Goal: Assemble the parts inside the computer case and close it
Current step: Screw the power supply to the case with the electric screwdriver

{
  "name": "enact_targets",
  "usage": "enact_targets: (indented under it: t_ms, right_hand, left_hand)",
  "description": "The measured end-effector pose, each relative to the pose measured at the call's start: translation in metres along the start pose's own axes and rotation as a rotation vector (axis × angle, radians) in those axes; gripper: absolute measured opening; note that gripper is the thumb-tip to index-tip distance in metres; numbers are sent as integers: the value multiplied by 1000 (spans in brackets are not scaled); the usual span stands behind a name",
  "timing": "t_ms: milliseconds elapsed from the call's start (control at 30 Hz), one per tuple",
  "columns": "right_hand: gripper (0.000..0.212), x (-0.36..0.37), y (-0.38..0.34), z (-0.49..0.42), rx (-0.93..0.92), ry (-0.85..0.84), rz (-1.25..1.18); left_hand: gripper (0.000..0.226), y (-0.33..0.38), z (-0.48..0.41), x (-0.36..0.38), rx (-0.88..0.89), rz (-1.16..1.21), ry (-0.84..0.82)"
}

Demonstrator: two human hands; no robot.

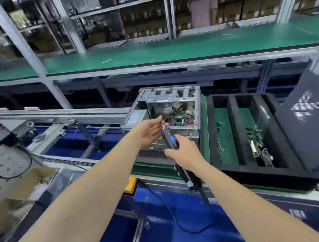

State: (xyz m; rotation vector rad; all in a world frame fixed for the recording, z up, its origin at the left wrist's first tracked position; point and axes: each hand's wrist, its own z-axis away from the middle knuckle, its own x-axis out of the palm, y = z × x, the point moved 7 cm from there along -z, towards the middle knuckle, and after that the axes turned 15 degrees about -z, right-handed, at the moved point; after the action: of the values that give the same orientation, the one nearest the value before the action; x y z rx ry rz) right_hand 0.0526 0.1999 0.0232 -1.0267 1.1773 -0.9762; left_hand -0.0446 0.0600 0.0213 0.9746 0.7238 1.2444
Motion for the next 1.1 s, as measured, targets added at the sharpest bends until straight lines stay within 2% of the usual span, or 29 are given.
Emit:
enact_targets:
  t_ms: [67, 200, 367, 500, 600, 801, 934, 1101]
  right_hand:
    - [43, 24, 0, 0, 33, -43, 75]
    - [24, 72, 2, 1, 102, -75, -6]
    - [28, 144, 16, -1, 216, -75, -12]
    - [25, 187, 38, -6, 361, -57, -209]
    - [28, 207, 51, -10, 412, 2, -270]
    - [31, 219, 65, -16, 453, 102, -305]
    - [28, 218, 72, -22, 465, 140, -307]
    - [27, 210, 77, -29, 472, 112, -310]
  left_hand:
    - [18, -9, 7, -31, -23, -78, 12]
    - [17, -40, 13, -86, -105, -17, 1]
    - [18, -92, 10, -140, -257, 40, 23]
    - [14, -120, -1, -166, -308, 108, -34]
    - [10, -131, -10, -170, -299, 207, -58]
    - [15, -145, -25, -161, -326, 286, -78]
    - [14, -148, -37, -155, -324, 253, -90]
    - [12, -146, -46, -157, -349, 182, -127]
